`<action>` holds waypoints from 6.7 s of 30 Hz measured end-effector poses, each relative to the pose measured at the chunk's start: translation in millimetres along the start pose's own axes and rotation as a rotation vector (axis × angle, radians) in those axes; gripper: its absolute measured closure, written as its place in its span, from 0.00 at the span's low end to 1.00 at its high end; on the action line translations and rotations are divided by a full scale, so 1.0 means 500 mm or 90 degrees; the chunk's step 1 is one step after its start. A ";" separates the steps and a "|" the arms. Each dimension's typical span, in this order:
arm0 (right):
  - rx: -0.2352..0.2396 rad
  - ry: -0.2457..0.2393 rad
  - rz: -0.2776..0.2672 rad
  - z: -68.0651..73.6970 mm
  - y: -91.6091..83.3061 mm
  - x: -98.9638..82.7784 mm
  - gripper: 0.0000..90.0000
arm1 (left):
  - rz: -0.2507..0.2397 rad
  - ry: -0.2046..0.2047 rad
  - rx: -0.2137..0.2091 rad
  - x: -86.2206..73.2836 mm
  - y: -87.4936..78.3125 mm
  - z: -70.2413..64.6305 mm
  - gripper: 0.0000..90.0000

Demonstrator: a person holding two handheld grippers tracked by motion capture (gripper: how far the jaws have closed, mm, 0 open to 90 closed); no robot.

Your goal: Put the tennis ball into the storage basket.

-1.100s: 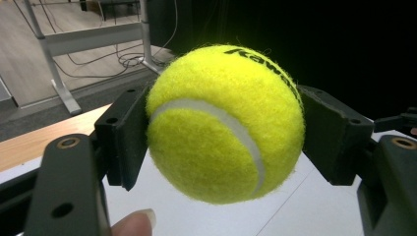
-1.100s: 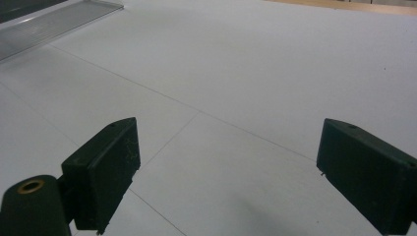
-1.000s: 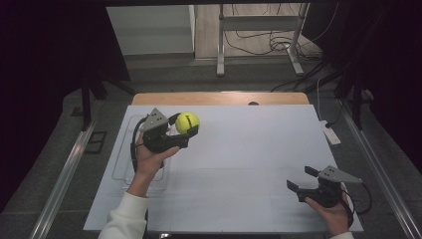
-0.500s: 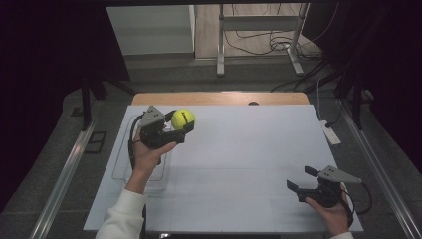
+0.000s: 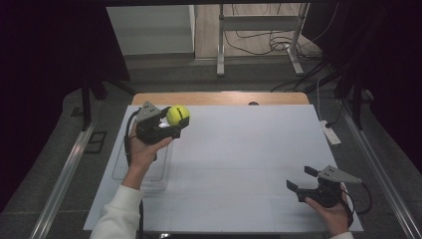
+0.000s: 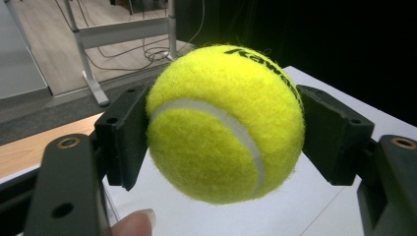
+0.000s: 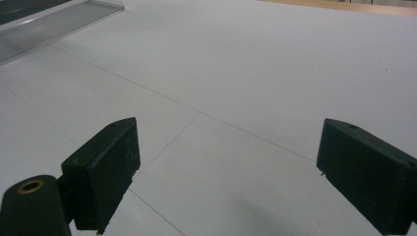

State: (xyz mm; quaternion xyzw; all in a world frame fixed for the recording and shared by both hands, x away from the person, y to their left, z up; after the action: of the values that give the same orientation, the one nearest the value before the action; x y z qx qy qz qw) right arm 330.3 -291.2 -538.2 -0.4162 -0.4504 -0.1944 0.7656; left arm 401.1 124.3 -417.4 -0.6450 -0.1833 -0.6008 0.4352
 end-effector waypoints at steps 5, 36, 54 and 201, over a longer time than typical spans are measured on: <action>0.000 0.000 0.000 0.000 0.000 0.000 0.10 | 0.005 0.001 0.011 -0.003 0.000 0.013 0.30; -0.001 0.000 0.001 0.000 0.001 0.000 0.10 | 0.059 -0.012 0.069 -0.036 -0.008 0.097 0.30; -0.003 0.000 0.001 -0.001 0.001 0.000 0.10 | 0.089 -0.021 0.094 -0.059 -0.008 0.130 0.30; -0.007 -0.001 0.005 -0.004 0.004 -0.003 0.10 | 0.412 -0.076 0.141 -0.287 0.053 0.273 0.30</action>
State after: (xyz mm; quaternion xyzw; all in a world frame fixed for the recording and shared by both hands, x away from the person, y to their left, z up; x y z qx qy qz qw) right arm 331.8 -291.8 -540.7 -0.4222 -0.4484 -0.1930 0.7638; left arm 475.1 257.1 -546.7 -0.6526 -0.0583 -0.3691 0.6591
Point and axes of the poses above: each handheld gripper's, and its own axes: y roughly forward along the jaws, x roughly out of its top, z roughly to its left, the point moved 8 cm from there along y, roughly forward along the jaws, and after that the axes turned 12 degrees about y, right-handed, at the moved point
